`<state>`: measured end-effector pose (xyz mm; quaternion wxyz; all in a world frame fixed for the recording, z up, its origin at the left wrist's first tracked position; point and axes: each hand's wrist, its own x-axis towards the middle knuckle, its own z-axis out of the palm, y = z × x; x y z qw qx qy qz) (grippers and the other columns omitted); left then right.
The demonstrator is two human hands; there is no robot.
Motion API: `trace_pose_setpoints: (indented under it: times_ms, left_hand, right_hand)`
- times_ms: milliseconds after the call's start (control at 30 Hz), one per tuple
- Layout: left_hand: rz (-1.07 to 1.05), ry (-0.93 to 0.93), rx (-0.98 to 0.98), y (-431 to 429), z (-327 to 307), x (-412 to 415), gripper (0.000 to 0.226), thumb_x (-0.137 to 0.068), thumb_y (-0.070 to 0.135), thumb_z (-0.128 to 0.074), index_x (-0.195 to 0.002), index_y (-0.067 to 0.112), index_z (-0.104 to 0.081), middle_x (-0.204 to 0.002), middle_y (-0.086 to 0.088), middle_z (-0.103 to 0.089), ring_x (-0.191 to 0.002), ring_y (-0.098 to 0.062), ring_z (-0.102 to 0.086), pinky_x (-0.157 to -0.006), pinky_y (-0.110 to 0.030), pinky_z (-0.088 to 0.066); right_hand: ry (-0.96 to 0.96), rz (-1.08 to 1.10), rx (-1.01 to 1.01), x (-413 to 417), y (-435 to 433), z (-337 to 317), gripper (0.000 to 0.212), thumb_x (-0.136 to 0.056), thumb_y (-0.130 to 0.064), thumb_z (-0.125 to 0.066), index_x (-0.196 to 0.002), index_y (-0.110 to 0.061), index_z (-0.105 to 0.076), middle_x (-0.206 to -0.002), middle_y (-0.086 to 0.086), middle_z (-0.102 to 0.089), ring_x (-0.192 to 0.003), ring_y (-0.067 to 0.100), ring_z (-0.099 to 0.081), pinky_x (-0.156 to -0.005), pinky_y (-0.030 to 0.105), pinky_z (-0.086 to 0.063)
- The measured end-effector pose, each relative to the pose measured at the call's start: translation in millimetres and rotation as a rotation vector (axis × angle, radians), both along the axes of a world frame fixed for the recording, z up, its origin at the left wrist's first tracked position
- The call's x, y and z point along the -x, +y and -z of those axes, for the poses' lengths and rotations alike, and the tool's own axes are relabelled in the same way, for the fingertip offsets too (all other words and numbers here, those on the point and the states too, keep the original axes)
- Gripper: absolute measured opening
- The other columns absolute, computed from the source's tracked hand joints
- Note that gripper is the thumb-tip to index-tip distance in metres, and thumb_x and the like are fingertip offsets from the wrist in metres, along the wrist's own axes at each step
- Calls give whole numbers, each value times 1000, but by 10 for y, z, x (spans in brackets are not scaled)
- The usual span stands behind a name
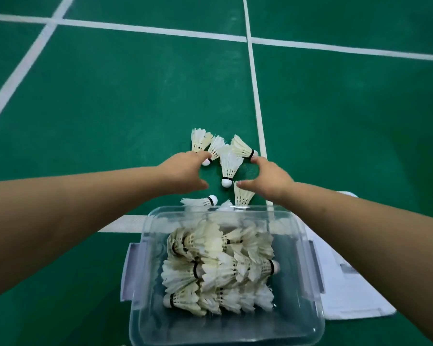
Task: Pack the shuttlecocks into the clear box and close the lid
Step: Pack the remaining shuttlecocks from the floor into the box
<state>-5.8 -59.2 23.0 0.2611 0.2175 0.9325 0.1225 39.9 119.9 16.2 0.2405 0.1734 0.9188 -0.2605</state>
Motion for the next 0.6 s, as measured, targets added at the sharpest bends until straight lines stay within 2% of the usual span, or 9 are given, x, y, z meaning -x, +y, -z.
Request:
trace_pose_setpoints:
  times_ms: [100,200,400,467,600]
  left_hand:
    - [-28,-33,13,-13,144,97,80,-81,32,-67,-145,19,-21,-149,-7,-33,-132,-25,-37,-105,-31,-32]
    - [-67,-55,-19,34,297,228,86,-77,36,-69,-145,21,-18,-147,-8,-36,-129,-25,-40,-103,-32,-35]
    - [-17,-19,-3,238,486,442,93,-76,40,-69,-146,26,-10,-149,-7,-28,-130,-27,-38,-104,-37,-38]
    - [-9,11,15,315,531,504,94,-76,42,-69,-146,27,-9,-149,-6,-26,-132,-28,-35,-105,-40,-38]
    - [-92,58,42,415,643,551,85,-79,48,-61,-145,29,-11,-148,-7,-28,-133,-31,-30,-103,-46,-39]
  right_hand:
    - [-42,50,56,105,7,168,91,-74,-48,-72,-145,-20,-22,-144,11,-40,-122,32,-50,-97,40,-45]
    - [-75,65,104,211,-18,321,98,-69,-47,-77,-146,-26,-19,-143,8,-38,-120,30,-51,-95,46,-50]
    - [-78,9,45,391,24,540,105,-66,-48,-79,-146,-28,-14,-147,7,-29,-129,27,-43,-101,37,-41]
    - [-91,14,53,415,45,601,109,-66,-44,-80,-147,-29,-9,-147,8,-27,-127,28,-45,-100,38,-44]
    - [-83,93,131,438,65,689,113,-67,-37,-82,-146,-35,-1,-138,12,-34,-100,30,-57,-79,44,-57]
